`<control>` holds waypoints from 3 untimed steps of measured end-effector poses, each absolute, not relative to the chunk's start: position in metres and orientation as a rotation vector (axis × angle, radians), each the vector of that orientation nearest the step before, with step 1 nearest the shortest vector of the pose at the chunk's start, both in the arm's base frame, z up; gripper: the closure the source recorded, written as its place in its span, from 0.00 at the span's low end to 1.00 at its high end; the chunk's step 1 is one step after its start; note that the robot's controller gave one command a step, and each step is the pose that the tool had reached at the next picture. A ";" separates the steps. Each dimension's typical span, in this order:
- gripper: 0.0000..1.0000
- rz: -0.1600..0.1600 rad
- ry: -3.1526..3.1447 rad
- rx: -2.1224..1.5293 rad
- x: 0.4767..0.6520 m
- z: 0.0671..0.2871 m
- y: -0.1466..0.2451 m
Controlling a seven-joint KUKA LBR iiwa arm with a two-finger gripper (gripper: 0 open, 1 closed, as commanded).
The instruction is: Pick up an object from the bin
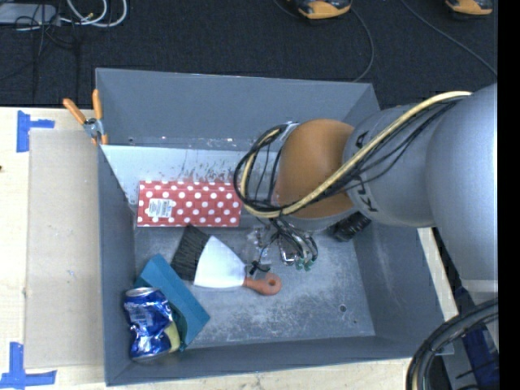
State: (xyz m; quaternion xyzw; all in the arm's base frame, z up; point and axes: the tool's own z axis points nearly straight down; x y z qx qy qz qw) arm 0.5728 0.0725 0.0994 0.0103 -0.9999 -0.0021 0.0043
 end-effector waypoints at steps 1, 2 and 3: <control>1.00 -0.002 -3.122 -0.230 0.567 0.086 0.099; 1.00 -0.003 -3.140 0.052 0.563 0.077 0.121; 1.00 -0.003 -3.128 0.008 0.578 0.077 0.126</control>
Offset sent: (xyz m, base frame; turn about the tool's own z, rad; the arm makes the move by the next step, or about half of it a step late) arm -0.0154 0.0556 -0.0294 -0.0220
